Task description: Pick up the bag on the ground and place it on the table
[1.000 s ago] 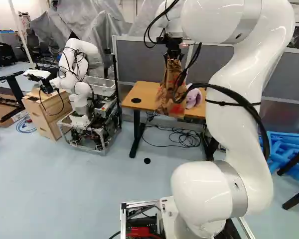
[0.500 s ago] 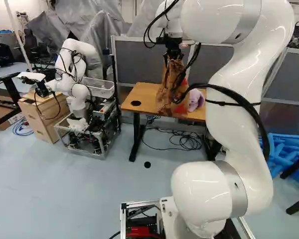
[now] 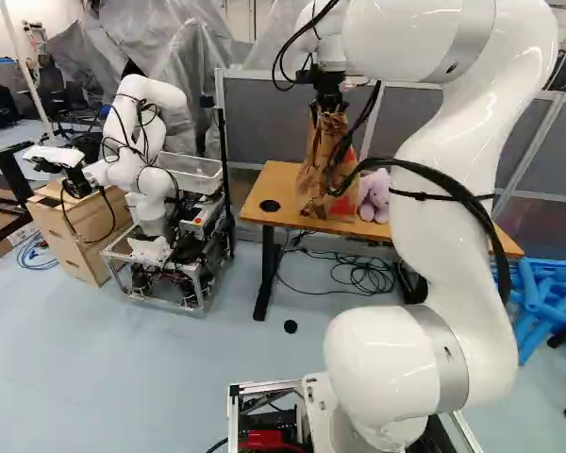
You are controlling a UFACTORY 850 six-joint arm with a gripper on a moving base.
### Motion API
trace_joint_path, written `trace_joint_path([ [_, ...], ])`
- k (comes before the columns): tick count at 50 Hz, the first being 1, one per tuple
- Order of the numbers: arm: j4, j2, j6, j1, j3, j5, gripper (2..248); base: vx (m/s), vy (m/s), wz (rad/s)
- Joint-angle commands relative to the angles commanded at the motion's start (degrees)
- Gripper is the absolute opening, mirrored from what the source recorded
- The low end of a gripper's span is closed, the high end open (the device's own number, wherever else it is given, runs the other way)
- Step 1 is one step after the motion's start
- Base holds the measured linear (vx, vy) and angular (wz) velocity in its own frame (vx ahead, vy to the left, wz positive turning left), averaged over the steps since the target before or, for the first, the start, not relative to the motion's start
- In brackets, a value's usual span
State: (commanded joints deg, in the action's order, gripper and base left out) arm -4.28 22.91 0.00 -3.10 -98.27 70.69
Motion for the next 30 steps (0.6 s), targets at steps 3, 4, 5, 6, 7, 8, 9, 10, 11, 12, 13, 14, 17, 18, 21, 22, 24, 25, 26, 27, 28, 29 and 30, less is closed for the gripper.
trace_joint_path([
  [3,0.0,0.0,0.0,0.0,0.0,0.0,25,0.227,0.147,-0.02],
  [4,0.0,0.0,0.0,0.0,0.0,0.0,25,0.235,0.115,0.001],
  [5,0.0,0.0,0.0,0.0,0.0,0.0,25,0.226,0.094,-0.005],
  [6,0.0,0.0,0.0,0.0,0.0,0.0,25,0.236,0.086,0.011],
  [7,0.0,0.0,0.0,0.0,0.0,0.0,25,0.258,0.08,0.005],
  [8,0.0,0.0,0.0,0.0,0.0,0.0,25,0.221,0.059,0.005],
  [9,0.0,0.0,0.0,0.0,0.0,0.0,25,0.223,0.052,-0.014],
  [10,0.0,0.0,0.0,0.0,0.0,0.0,25,0.226,0.05,-0.028],
  [11,0.0,0.0,0.0,0.0,0.0,0.0,25,0.228,0.046,-0.031],
  [12,0.0,0.0,0.0,0.0,0.0,0.0,25,0.256,0.051,-0.035],
  [13,0.0,0.0,0.0,0.0,0.0,0.0,25,0.215,0.033,-0.026],
  [14,0.0,0.0,0.0,0.0,0.0,0.0,25,0.218,0.03,-0.014],
  [17,0.0,0.0,0.0,0.0,0.0,0.0,25,0.21,0.012,0.028],
  [18,0.0,0.0,0.0,0.0,0.0,0.0,25,0.187,-0.007,0.018],
  [21,0.0,0.0,0.0,0.0,0.0,0.0,25,0.181,-0.006,-0.02],
  [22,0.0,0.0,0.0,0.0,0.0,0.0,25,0.21,-0.004,-0.059],
  [24,0.0,0.0,0.0,0.0,0.0,0.0,25,0.173,0.005,-0.044],
  [25,0.0,0.0,0.0,0.0,0.0,0.0,25,0.16,0.011,-0.022],
  [26,0.0,0.0,0.0,0.0,0.0,0.0,25,0.162,0.011,-0.008],
  [27,0.0,0.0,0.0,0.0,0.0,0.0,25,0.177,0.01,0.004],
  [28,0.0,0.0,0.0,0.0,0.0,0.0,25,0.157,0.007,0.013],
  [29,0.0,0.0,0.0,0.0,0.0,0.0,25,0.149,0.005,0.005],
  [30,0.0,0.0,0.0,0.0,0.0,0.0,25,0.145,0.004,-0.005],
])
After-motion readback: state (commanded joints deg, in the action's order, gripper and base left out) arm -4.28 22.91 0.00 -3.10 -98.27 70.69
